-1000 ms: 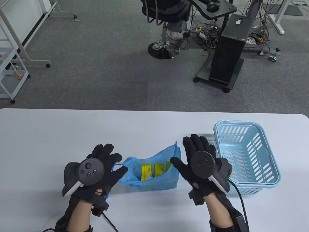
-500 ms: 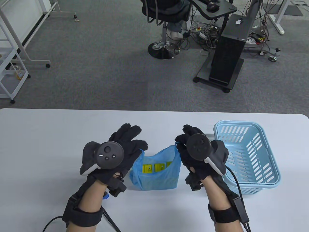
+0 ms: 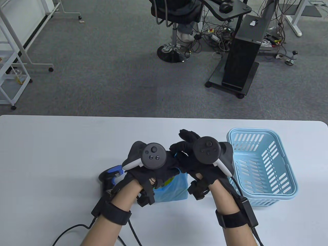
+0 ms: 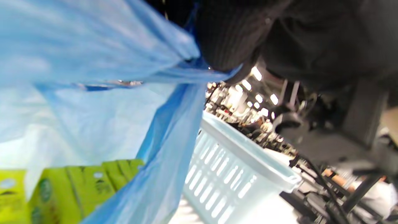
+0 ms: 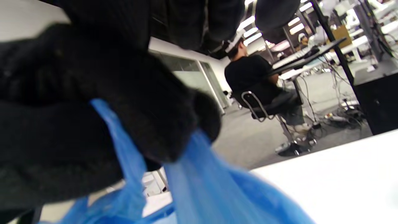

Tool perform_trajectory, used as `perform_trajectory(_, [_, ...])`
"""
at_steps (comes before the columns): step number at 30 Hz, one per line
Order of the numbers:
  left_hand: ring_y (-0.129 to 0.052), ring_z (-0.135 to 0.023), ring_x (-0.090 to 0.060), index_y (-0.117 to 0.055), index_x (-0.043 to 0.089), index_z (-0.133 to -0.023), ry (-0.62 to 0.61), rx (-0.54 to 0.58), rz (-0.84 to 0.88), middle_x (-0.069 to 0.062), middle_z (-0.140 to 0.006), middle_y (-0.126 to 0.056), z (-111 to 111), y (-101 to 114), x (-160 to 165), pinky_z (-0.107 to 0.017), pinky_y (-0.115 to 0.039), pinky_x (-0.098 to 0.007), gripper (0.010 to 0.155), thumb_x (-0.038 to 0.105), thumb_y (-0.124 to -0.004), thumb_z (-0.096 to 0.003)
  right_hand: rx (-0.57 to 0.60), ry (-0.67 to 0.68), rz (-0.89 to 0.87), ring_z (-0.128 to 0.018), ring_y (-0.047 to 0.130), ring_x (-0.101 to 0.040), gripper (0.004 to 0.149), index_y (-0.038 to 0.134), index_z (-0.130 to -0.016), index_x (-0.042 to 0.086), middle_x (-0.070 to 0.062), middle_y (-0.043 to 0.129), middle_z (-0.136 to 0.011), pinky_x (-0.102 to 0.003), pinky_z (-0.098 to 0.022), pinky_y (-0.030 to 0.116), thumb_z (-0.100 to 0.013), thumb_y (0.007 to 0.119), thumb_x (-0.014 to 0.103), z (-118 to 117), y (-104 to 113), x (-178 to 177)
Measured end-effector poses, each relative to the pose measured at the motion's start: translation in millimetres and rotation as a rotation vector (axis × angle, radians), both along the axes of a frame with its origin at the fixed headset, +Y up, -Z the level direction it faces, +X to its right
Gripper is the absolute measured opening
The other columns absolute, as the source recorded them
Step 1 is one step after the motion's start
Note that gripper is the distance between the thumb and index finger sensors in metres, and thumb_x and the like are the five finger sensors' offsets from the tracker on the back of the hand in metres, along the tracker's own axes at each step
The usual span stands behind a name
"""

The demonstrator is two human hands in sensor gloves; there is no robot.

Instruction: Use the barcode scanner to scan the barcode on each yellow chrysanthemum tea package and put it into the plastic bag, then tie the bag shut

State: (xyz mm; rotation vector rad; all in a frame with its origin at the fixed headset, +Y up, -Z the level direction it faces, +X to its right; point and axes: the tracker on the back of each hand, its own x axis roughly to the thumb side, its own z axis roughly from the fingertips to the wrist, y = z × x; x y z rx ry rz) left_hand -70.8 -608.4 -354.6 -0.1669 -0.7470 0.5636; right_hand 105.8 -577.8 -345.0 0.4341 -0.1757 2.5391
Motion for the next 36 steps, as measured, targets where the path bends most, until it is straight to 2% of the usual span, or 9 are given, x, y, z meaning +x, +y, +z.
perform_trajectory(4, [-0.098, -0.083, -0.030, -0.092, 0.031, -0.085, 0.093, 0.017, 0.068, -0.003, -0.085, -0.101, -7.2, 1.5, -17.3, -0.064, -0.068, -0.062, 0.038, 0.036, -0.087, -0.0477, 0.059, 0.046, -0.070, -0.105, 0.049, -0.039, 0.059, 0.073, -0.096, 0.032, -0.012, 0.050, -0.112, -0.064, -0.073, 0.048, -0.038, 0.077, 0.042, 10.6, -8.0, 8.5])
perform_trajectory(6, [-0.099, -0.081, -0.031, -0.094, 0.029, -0.083, 0.113, 0.003, 0.095, -0.004, -0.083, -0.103, -8.6, 1.6, -24.4, -0.063, -0.069, -0.061, 0.041, 0.044, -0.088, -0.0459, 0.020, 0.112, -0.027, -0.107, 0.043, -0.041, 0.074, 0.064, -0.103, 0.026, -0.014, 0.044, -0.114, -0.067, -0.073, 0.044, -0.035, 0.079, 0.051, 14.3, -14.5, 3.5])
perform_trajectory(9, [-0.101, -0.077, -0.031, -0.097, 0.028, -0.080, 0.156, 0.006, 0.095, -0.004, -0.079, -0.105, -10.7, -1.2, -31.7, -0.061, -0.071, -0.060, 0.045, 0.054, -0.085, -0.0449, 0.067, 0.107, 0.075, -0.108, 0.043, -0.039, 0.080, 0.061, -0.104, 0.026, -0.012, 0.043, -0.114, -0.066, -0.074, 0.044, -0.031, 0.081, 0.052, 17.7, -19.3, -8.9])
perform_trajectory(14, [-0.103, -0.074, -0.031, -0.100, 0.029, -0.075, 0.191, -0.031, 0.114, -0.004, -0.076, -0.107, -9.5, -4.9, -43.9, -0.060, -0.072, -0.059, 0.044, 0.057, -0.080, -0.0462, 0.231, 0.084, 0.148, -0.105, 0.056, -0.033, 0.064, 0.078, -0.088, 0.022, -0.005, 0.058, -0.108, -0.062, -0.073, 0.053, -0.029, 0.084, 0.043, 20.9, -15.7, -21.8])
perform_trajectory(20, [-0.097, -0.082, -0.035, -0.096, 0.025, -0.084, 0.162, -0.119, 0.164, -0.008, -0.085, -0.102, -9.6, -8.8, -54.7, -0.062, -0.069, -0.061, 0.054, 0.059, -0.075, -0.0484, 0.168, 0.087, 0.068, -0.104, 0.057, -0.033, 0.054, 0.081, -0.083, 0.024, -0.003, 0.062, -0.107, -0.062, -0.073, 0.053, -0.030, 0.084, 0.037, 15.8, -11.3, -22.0])
perform_trajectory(22, [-0.095, -0.084, -0.037, -0.094, 0.023, -0.088, 0.136, -0.164, 0.190, -0.010, -0.088, -0.100, -11.4, -10.8, -58.6, -0.062, -0.068, -0.062, 0.058, 0.060, -0.075, -0.0477, 0.194, 0.042, 0.105, -0.104, 0.059, -0.032, 0.044, 0.084, -0.077, 0.027, -0.002, 0.064, -0.106, -0.062, -0.073, 0.054, -0.033, 0.083, 0.032, 13.1, -10.2, -19.1])
perform_trajectory(25, [-0.092, -0.086, -0.038, -0.091, 0.021, -0.091, 0.127, -0.206, 0.219, -0.011, -0.090, -0.098, -11.4, -12.9, -59.8, -0.063, -0.067, -0.063, 0.054, 0.054, -0.078, -0.0493, 0.172, 0.049, 0.066, -0.104, 0.059, -0.032, 0.044, 0.082, -0.078, 0.030, -0.002, 0.064, -0.106, -0.061, -0.073, 0.055, -0.034, 0.081, 0.033, 10.6, -9.6, -16.6])
perform_trajectory(30, [-0.090, -0.089, -0.039, -0.087, 0.020, -0.095, 0.091, -0.214, 0.206, -0.012, -0.094, -0.094, -11.9, -16.2, -58.3, -0.063, -0.065, -0.064, 0.063, 0.059, -0.084, -0.0457, 0.145, 0.055, 0.037, -0.104, 0.058, -0.032, 0.043, 0.080, -0.078, 0.038, -0.001, 0.063, -0.107, -0.062, -0.073, 0.054, -0.035, 0.079, 0.031, 3.7, -6.8, -17.8])
perform_trajectory(36, [-0.096, -0.083, -0.034, -0.087, 0.023, -0.092, 0.136, -0.151, 0.173, -0.007, -0.088, -0.098, -12.8, -13.5, -50.3, -0.063, -0.068, -0.061, 0.046, 0.033, -0.090, -0.0473, -0.031, 0.153, -0.166, -0.105, 0.054, -0.032, 0.037, 0.085, -0.068, 0.037, -0.001, 0.062, -0.107, -0.062, -0.074, 0.050, -0.037, 0.075, 0.020, -12.5, -6.7, -21.1])
